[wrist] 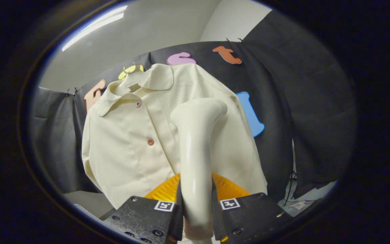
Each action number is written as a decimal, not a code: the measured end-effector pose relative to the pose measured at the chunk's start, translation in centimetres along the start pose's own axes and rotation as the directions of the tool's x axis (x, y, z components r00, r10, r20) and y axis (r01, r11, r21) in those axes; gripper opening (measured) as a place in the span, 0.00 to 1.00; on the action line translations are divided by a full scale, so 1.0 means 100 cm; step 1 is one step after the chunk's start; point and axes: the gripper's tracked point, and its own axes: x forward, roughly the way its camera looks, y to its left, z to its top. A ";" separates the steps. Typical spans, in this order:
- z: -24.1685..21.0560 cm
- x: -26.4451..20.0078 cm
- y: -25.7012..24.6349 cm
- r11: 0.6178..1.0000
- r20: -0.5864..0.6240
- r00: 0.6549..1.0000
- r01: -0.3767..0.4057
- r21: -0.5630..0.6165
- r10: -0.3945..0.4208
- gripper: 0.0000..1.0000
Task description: Iron the clothes twice with a garment steamer, once on the left side and once on the right side.
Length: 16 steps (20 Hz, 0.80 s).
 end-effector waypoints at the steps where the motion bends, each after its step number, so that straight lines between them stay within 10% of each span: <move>1: -0.006 -0.003 -0.002 1.000 -0.009 1.000 -0.002 0.013 0.002 0.34; 16: -0.106 -0.036 -0.041 0.990 -0.115 0.993 0.055 0.129 -0.040 0.35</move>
